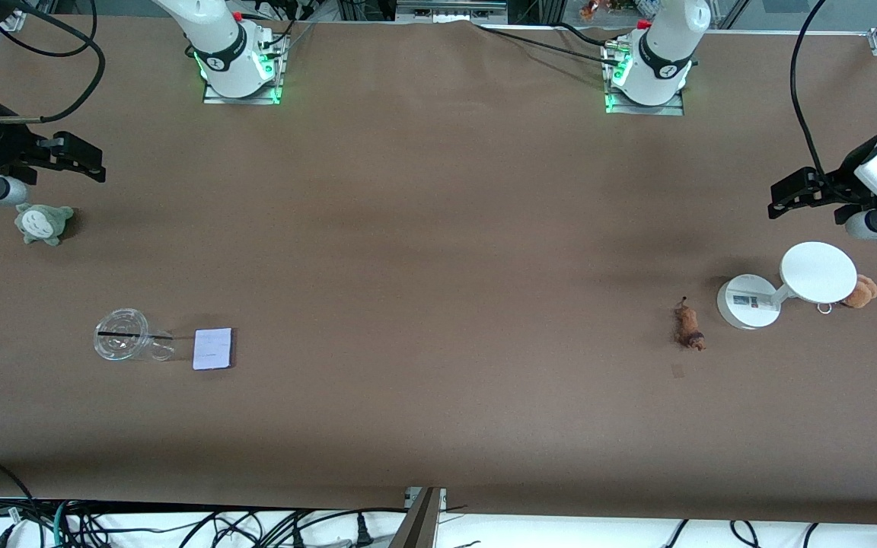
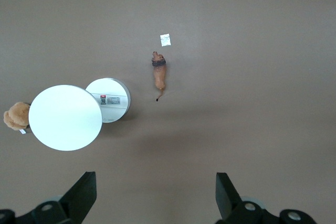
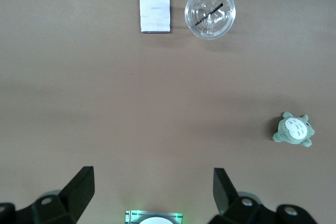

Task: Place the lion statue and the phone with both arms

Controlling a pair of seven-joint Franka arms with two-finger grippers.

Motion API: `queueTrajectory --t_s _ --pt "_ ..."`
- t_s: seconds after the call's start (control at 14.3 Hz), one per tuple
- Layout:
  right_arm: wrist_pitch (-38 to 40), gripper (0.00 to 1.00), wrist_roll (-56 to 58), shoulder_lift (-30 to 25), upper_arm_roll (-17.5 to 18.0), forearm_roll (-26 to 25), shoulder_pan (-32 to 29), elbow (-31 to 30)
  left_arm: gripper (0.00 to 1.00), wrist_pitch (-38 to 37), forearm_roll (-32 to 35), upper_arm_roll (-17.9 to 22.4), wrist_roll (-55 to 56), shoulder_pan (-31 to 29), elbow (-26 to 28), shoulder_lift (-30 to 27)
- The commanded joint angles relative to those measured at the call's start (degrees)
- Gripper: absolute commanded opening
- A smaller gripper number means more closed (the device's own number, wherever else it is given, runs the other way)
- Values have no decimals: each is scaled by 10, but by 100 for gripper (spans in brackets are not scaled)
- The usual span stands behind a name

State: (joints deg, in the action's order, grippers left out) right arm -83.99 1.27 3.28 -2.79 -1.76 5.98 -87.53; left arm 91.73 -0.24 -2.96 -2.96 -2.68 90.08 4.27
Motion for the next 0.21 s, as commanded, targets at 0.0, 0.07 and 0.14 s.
queueTrajectory --t_s 0.0,0.07,0.14 --pt "11 100 8 8 2 5 1 16 100 -12 0 0 1 3 -20 8" --pt "10 100 8 9 2 6 1 16 100 -12 -1 0 1 3 -20 7" --pt "9 100 9 9 2 6 1 16 100 -12 -1 0 2 3 -20 7"
